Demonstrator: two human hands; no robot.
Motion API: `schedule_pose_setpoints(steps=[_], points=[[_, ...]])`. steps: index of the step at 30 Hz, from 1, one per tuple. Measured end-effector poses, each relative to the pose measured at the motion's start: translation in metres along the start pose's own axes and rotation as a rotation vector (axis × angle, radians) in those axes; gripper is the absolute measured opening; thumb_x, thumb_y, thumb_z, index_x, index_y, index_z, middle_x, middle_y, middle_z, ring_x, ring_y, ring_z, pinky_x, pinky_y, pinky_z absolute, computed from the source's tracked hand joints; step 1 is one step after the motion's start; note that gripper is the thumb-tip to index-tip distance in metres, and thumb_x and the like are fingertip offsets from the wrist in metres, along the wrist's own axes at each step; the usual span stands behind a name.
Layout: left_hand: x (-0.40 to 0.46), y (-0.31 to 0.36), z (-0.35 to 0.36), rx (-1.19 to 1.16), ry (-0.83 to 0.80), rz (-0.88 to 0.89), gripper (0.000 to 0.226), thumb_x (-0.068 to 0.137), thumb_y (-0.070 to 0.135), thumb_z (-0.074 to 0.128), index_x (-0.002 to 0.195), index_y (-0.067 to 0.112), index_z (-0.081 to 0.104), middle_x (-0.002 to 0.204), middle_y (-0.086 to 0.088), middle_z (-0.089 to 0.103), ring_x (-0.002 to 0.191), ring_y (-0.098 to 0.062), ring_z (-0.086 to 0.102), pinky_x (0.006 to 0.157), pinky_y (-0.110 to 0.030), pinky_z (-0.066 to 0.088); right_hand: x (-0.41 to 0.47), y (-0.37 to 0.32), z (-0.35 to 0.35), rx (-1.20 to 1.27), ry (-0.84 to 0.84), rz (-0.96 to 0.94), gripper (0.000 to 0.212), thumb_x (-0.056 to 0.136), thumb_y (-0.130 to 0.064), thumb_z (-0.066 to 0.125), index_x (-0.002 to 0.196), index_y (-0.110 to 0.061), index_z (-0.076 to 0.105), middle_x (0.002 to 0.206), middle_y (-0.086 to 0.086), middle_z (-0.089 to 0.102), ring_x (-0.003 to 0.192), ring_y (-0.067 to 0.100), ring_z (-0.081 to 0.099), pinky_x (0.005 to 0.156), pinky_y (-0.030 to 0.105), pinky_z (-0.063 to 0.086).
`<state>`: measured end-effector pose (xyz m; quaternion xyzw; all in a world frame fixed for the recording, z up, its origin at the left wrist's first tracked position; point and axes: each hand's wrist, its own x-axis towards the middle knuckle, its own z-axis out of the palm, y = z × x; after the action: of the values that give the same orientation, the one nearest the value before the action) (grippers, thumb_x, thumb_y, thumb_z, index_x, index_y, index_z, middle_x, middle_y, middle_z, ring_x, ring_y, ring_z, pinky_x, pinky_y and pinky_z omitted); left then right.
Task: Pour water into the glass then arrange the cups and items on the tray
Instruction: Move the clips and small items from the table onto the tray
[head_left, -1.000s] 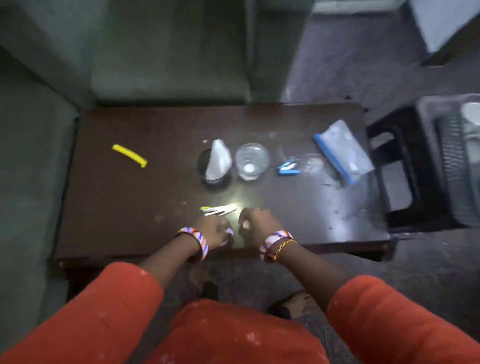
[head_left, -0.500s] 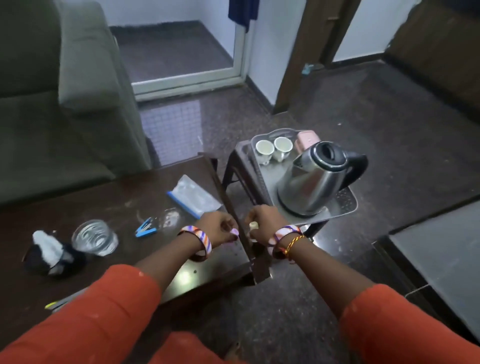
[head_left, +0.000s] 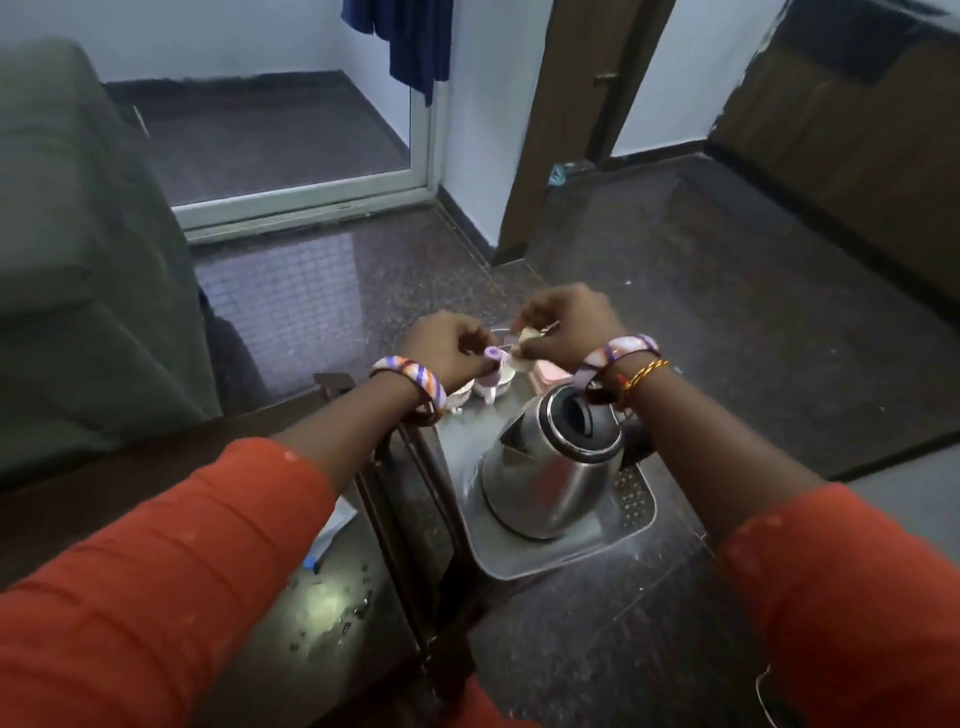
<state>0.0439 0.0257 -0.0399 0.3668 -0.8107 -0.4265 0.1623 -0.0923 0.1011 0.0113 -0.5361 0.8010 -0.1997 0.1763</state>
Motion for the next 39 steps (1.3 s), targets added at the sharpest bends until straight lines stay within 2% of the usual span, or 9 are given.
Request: schedule_pose_setpoints(steps=[4, 9, 12, 15, 18, 22, 25, 34, 39], points=[[0.040, 0.006, 0.017, 0.081, -0.002, 0.029, 0.015, 0.080, 0.017, 0.064, 0.088, 0.007, 0.072, 0.088, -0.014, 0.075, 0.087, -0.024, 0.070, 0.081, -0.027, 0.051, 0.038, 0.034, -0.023, 0.066, -0.023, 0.045, 0.026, 0.070, -0.009, 0.077, 0.095, -0.008, 0.073, 0.094, 0.011, 0.072, 0.081, 0.018, 0.064, 0.072, 0.024, 0.047], [0.074, -0.014, 0.053, 0.203, -0.018, -0.011, 0.017, 0.079, 0.016, 0.064, 0.090, 0.007, 0.072, 0.091, -0.014, 0.075, 0.085, -0.027, 0.068, 0.075, -0.025, 0.047, 0.085, 0.085, -0.014, -0.090, -0.177, -0.058, 0.026, 0.071, -0.007, 0.074, 0.096, -0.008, 0.072, 0.096, 0.012, 0.072, 0.084, 0.023, 0.065, 0.072, 0.025, 0.049], [0.085, -0.036, 0.076, 0.250, -0.059, -0.105, 0.021, 0.080, 0.020, 0.065, 0.096, 0.009, 0.072, 0.095, -0.012, 0.074, 0.089, -0.028, 0.066, 0.080, -0.030, 0.051, 0.110, 0.111, 0.011, -0.232, -0.373, -0.244, 0.025, 0.072, -0.009, 0.071, 0.097, -0.010, 0.071, 0.095, 0.009, 0.073, 0.083, 0.020, 0.065, 0.060, 0.008, 0.037], [0.092, -0.054, 0.099, 0.342, -0.107, -0.173, 0.023, 0.082, 0.026, 0.061, 0.097, 0.014, 0.073, 0.094, -0.012, 0.073, 0.091, -0.030, 0.064, 0.078, -0.031, 0.050, 0.129, 0.134, 0.041, -0.353, -0.538, -0.409, 0.025, 0.078, -0.012, 0.065, 0.103, -0.013, 0.069, 0.103, 0.009, 0.071, 0.097, 0.026, 0.064, 0.078, 0.024, 0.045], [0.097, -0.066, 0.120, 0.469, -0.171, -0.178, 0.027, 0.086, 0.032, 0.055, 0.101, 0.016, 0.071, 0.100, -0.011, 0.070, 0.096, -0.031, 0.062, 0.076, -0.033, 0.048, 0.136, 0.153, 0.070, -0.456, -0.612, -0.542, 0.025, 0.083, -0.014, 0.057, 0.107, -0.015, 0.066, 0.108, 0.012, 0.068, 0.102, 0.031, 0.061, 0.080, 0.032, 0.045], [0.102, -0.080, 0.140, 0.634, -0.301, -0.128, 0.030, 0.090, 0.032, 0.048, 0.109, 0.019, 0.066, 0.111, -0.011, 0.067, 0.104, -0.030, 0.061, 0.081, -0.035, 0.048, 0.136, 0.173, 0.096, -0.551, -0.563, -0.751, 0.026, 0.082, -0.014, 0.053, 0.105, -0.016, 0.065, 0.102, 0.012, 0.068, 0.106, 0.031, 0.057, 0.085, 0.034, 0.040], [0.106, -0.088, 0.148, 0.745, -0.429, -0.051, 0.029, 0.093, 0.026, 0.042, 0.113, 0.018, 0.061, 0.115, -0.010, 0.064, 0.107, -0.030, 0.061, 0.083, -0.038, 0.049, 0.138, 0.183, 0.107, -0.579, -0.540, -0.813, 0.026, 0.081, -0.013, 0.051, 0.102, -0.016, 0.066, 0.098, 0.010, 0.070, 0.111, 0.028, 0.052, 0.090, 0.033, 0.033], [0.120, -0.093, 0.158, 0.995, -0.508, -0.002, 0.032, 0.095, 0.020, 0.035, 0.118, 0.016, 0.058, 0.116, -0.008, 0.062, 0.105, -0.033, 0.061, 0.071, -0.037, 0.046, 0.140, 0.189, 0.123, -0.545, -0.483, -0.790, 0.022, 0.081, -0.023, 0.054, 0.096, -0.016, 0.068, 0.088, 0.009, 0.071, 0.104, 0.028, 0.054, 0.091, 0.034, 0.030], [0.118, -0.097, 0.159, 0.975, -0.503, -0.016, 0.029, 0.094, 0.017, 0.037, 0.113, 0.014, 0.058, 0.113, -0.010, 0.062, 0.103, -0.034, 0.061, 0.063, -0.032, 0.031, 0.138, 0.192, 0.127, -0.628, -0.444, -0.806, 0.015, 0.073, -0.027, 0.062, 0.082, -0.018, 0.070, 0.073, 0.004, 0.071, 0.092, 0.025, 0.061, 0.086, 0.028, 0.039]])
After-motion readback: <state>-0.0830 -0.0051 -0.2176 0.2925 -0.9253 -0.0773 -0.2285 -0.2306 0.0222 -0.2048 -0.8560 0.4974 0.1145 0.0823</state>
